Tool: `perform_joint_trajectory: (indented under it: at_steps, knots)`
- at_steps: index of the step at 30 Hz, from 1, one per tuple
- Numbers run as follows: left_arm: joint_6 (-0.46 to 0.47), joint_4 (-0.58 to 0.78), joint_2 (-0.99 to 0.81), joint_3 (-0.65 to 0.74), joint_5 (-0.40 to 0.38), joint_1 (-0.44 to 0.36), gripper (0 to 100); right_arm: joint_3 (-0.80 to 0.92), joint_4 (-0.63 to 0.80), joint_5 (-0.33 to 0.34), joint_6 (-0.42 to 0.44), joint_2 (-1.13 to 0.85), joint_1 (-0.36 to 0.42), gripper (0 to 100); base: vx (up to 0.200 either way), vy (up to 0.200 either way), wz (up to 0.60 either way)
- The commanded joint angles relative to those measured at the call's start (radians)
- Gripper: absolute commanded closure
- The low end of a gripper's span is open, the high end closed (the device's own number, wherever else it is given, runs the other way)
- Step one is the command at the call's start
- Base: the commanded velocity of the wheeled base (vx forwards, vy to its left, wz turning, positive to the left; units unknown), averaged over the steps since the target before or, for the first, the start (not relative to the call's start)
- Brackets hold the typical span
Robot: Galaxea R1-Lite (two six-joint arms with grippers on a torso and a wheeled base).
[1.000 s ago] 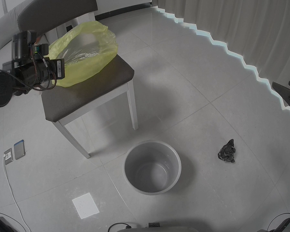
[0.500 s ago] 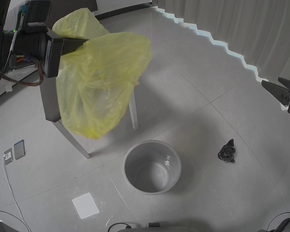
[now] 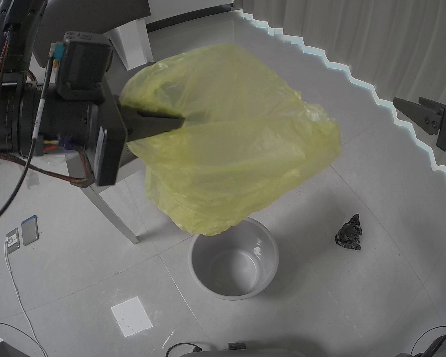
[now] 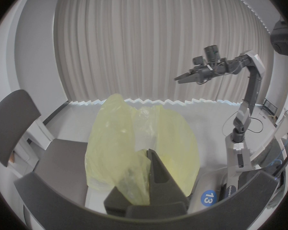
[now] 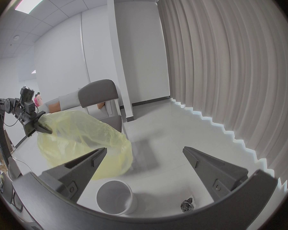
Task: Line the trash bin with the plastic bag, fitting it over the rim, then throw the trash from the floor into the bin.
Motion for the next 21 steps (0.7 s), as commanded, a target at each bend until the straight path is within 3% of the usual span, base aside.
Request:
perform_joint_trajectory:
  at_steps: [1, 6, 10, 21]
  knots:
    - [-0.003, 0.001, 0.032, -0.038, -0.024, -0.065, 100, -0.047, 0.001, 0.019, 0.015, 0.093, 0.005, 0, 0.000, 0.000, 0.00]
    - [-0.008, -0.002, 0.042, -0.063, -0.024, -0.113, 100, -0.095, -0.002, 0.030, 0.049, 0.179, 0.023, 0, 0.000, 0.000, 0.00]
    - [-0.008, -0.002, 0.058, -0.103, -0.024, -0.126, 100, -0.102, 0.006, 0.065, 0.132, 0.242, 0.072, 0, 0.000, 0.000, 0.00]
    - [-0.008, -0.024, 0.071, -0.118, -0.024, -0.117, 100, -0.066, 0.127, 0.087, 0.121, 0.245, 0.034, 0, 0.000, 0.000, 0.00]
